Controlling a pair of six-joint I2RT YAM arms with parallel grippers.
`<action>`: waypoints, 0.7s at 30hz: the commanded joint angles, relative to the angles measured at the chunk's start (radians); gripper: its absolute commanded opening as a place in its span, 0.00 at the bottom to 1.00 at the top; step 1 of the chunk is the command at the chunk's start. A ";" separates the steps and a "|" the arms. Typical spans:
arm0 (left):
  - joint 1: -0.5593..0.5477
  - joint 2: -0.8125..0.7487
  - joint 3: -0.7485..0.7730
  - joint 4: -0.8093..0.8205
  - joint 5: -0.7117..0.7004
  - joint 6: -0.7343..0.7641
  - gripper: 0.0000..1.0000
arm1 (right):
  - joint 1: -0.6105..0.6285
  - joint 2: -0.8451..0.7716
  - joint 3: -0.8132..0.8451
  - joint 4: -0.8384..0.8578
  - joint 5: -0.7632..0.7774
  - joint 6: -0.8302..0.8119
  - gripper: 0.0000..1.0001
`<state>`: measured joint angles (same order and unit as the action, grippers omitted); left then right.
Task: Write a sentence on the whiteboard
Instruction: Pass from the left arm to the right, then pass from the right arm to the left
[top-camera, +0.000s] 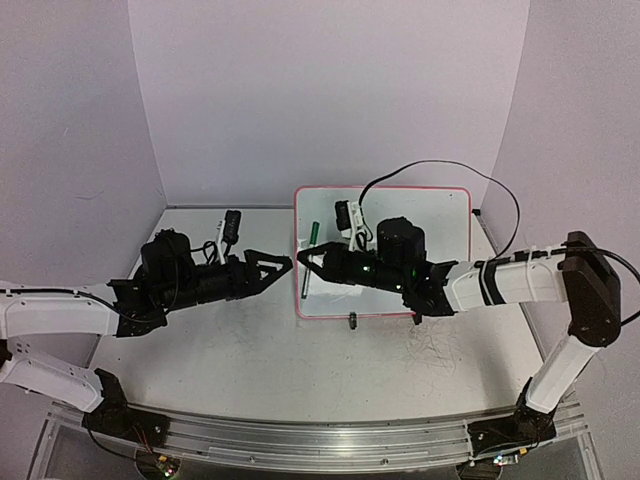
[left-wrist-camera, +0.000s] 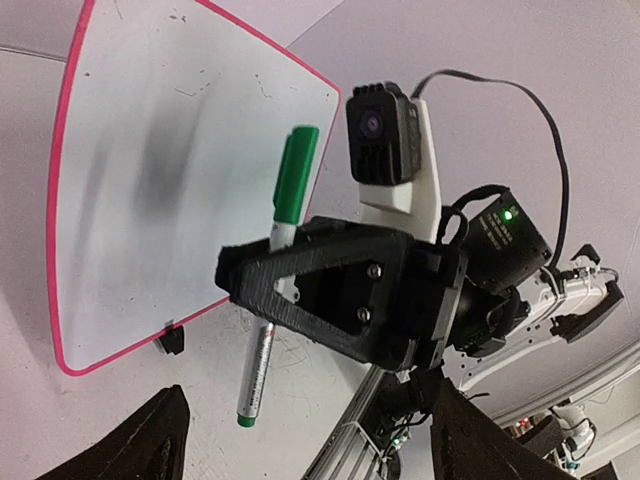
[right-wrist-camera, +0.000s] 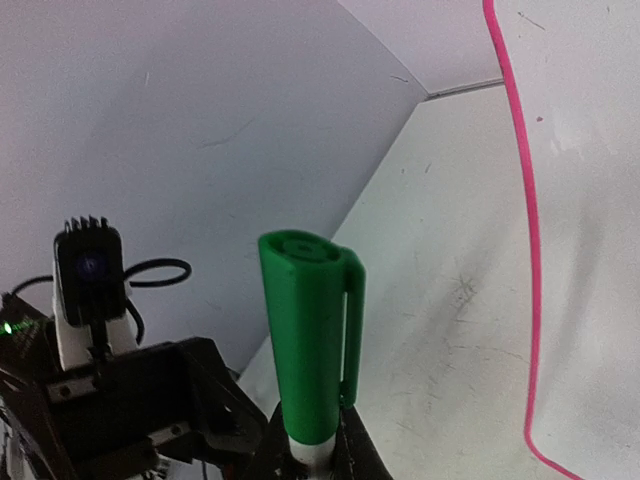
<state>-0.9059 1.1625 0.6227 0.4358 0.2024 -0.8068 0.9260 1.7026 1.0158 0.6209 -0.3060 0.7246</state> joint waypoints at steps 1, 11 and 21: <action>0.112 0.046 0.082 -0.009 0.167 -0.120 0.87 | 0.012 -0.069 0.052 -0.256 -0.092 -0.360 0.05; 0.126 0.196 0.205 -0.009 0.373 -0.049 0.72 | 0.016 -0.052 0.082 -0.345 -0.156 -0.461 0.05; 0.108 0.244 0.216 -0.015 0.351 -0.071 0.38 | 0.025 -0.034 0.104 -0.347 -0.175 -0.477 0.05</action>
<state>-0.7968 1.4022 0.7989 0.4005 0.5491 -0.8681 0.9398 1.6613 1.0778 0.2658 -0.4602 0.2747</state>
